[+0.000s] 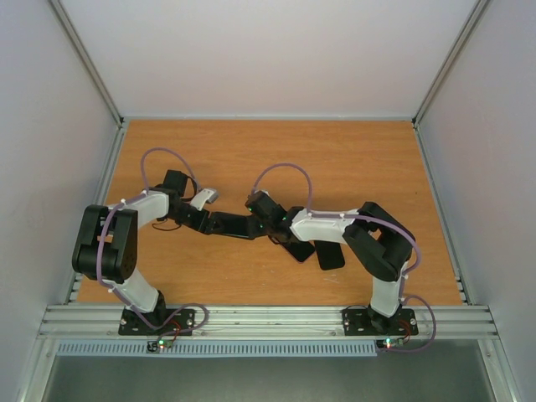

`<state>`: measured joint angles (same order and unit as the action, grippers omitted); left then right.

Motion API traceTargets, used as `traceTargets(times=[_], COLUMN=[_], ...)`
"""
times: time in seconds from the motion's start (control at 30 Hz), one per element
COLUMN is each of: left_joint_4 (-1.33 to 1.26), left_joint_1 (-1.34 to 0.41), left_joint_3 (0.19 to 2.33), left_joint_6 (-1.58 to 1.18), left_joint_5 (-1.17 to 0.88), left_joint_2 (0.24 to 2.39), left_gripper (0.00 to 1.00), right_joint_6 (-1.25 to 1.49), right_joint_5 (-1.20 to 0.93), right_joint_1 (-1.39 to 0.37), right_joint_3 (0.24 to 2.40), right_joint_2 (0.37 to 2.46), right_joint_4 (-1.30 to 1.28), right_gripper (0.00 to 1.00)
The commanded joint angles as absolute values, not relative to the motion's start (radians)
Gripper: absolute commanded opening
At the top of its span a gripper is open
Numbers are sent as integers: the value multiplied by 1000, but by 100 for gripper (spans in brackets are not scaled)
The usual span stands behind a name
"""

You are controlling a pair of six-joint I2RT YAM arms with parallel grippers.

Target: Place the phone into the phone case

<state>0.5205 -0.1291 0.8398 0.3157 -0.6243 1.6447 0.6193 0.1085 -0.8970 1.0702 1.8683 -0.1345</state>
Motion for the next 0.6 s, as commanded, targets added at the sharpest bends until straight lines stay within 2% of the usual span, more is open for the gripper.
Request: traceTargets(times=[0.0, 0.57], left_joint_4=[519, 517], left_joint_1=[-138, -138], left_joint_3=[839, 839], left_joint_6=[331, 330], left_joint_5=[-663, -663], left_joint_2=[1652, 1654], left_gripper=[72, 72], right_joint_6=[644, 675], right_joint_5=[120, 114], right_joint_1=[-909, -920], right_joint_3=[998, 916], right_joint_2=[1885, 1892], right_joint_4=[-179, -155], right_gripper=[1, 1])
